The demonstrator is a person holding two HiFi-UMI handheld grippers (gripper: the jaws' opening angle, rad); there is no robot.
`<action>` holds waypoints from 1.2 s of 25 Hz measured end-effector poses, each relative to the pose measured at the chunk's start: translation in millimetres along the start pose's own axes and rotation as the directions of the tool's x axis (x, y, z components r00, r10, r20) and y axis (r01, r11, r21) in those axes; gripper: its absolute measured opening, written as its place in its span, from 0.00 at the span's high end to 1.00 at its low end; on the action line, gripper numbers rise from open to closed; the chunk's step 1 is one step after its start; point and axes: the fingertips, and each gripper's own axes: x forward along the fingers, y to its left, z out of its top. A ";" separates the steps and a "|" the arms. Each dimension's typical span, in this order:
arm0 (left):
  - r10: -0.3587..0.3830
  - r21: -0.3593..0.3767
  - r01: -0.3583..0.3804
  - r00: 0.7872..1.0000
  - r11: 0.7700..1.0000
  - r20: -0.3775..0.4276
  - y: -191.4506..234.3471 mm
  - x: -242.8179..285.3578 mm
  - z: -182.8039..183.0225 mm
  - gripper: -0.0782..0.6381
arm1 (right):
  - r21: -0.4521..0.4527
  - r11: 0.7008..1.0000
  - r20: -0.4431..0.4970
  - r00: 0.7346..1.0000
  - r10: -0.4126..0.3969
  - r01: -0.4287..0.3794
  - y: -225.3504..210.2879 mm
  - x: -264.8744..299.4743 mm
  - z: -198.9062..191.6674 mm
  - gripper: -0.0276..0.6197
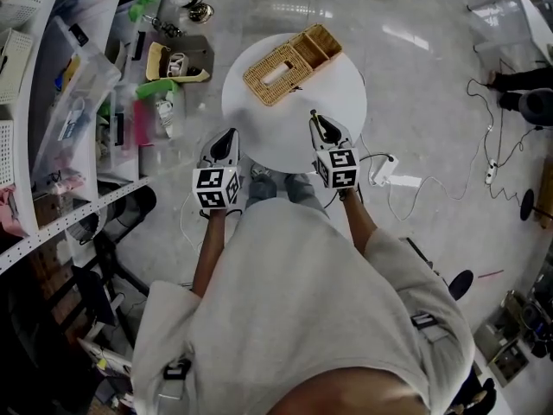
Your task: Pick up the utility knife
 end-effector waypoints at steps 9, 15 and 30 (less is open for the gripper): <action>0.024 0.019 -0.026 0.996 0.999 0.090 2.1 -9.7 34.9 0.86 | -0.023 1.000 0.141 0.990 -0.010 0.014 -0.1 -29.8 51.7 0.83; 0.034 0.046 -0.042 0.985 0.998 0.168 6.2 -13.4 69.0 0.86 | -0.053 0.998 0.219 0.975 -0.023 0.035 -5.3 -40.7 79.6 0.83; 0.027 0.137 -0.073 0.950 0.988 0.311 8.8 -25.6 139.8 0.86 | -0.094 0.994 0.380 0.925 -0.017 0.057 -1.3 -61.1 152.9 0.83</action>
